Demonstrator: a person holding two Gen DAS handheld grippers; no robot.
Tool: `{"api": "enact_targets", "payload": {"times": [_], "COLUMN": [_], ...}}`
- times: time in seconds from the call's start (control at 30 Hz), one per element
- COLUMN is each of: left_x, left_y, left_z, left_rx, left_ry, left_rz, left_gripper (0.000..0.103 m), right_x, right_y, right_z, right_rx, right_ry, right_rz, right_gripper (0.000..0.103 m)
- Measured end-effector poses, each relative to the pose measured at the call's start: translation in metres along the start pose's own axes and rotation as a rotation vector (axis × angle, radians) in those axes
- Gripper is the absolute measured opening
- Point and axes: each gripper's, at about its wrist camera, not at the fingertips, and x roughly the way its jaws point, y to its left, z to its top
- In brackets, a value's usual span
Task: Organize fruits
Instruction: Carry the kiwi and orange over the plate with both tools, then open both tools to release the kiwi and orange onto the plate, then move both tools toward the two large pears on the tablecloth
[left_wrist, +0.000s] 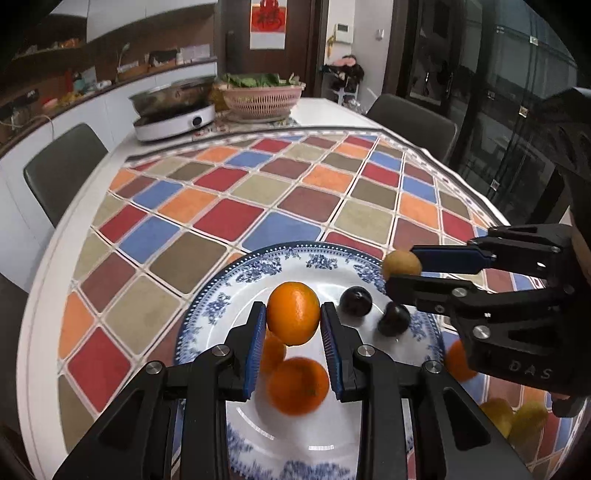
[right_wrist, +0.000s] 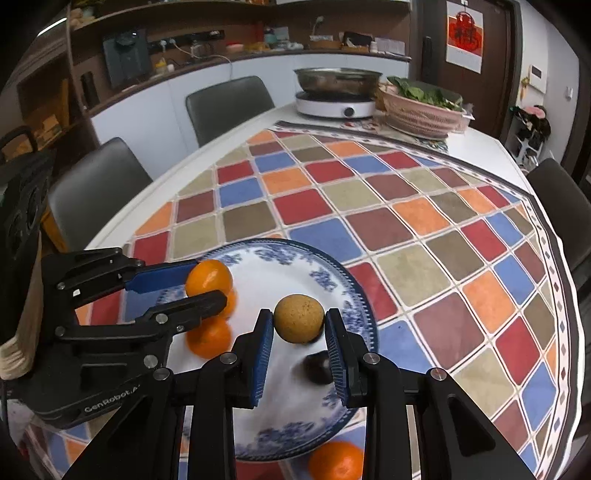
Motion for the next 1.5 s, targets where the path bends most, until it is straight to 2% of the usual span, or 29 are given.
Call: {"api": "enact_targets", "payload": {"times": [0.33, 0.4, 0.5, 0.73, 1.1, 1.2, 1.43, 1.5], "left_x": [0.03, 0.028, 0.018, -0.019, -0.083, -0.1, -0.132, -0.139], "left_y": [-0.003, -0.003, 0.0, 0.004, -0.017, -0.026, -0.046, -0.051], "left_z": [0.005, 0.005, 0.004, -0.004, -0.018, -0.023, -0.037, -0.04], "left_rx": [0.003, 0.003, -0.005, -0.008, -0.004, 0.001, 0.009, 0.018], "left_ry": [0.068, 0.064, 0.041, -0.003, -0.101, -0.128, -0.172, -0.183], "left_rz": [-0.003, 0.006, 0.017, 0.105, 0.113, 0.107, 0.096, 0.099], "left_gripper": [0.031, 0.045, 0.048, 0.052, 0.057, 0.06, 0.063, 0.065], "right_x": [0.021, 0.022, 0.02, 0.009, -0.048, -0.067, -0.103, -0.113], "right_y": [-0.016, -0.016, -0.015, -0.004, 0.015, 0.017, 0.026, 0.028], "right_z": [-0.01, -0.011, -0.011, -0.012, -0.023, -0.029, -0.044, -0.05], "right_rx": [0.015, 0.015, 0.016, -0.014, -0.016, -0.004, -0.005, 0.0], "right_ry": [0.052, 0.053, 0.044, 0.021, -0.065, -0.09, -0.136, -0.145], "right_rz": [-0.012, -0.005, 0.005, 0.014, 0.016, 0.01, -0.017, -0.023], "right_gripper": [0.03, 0.03, 0.03, 0.034, 0.035, 0.042, 0.042, 0.046]}}
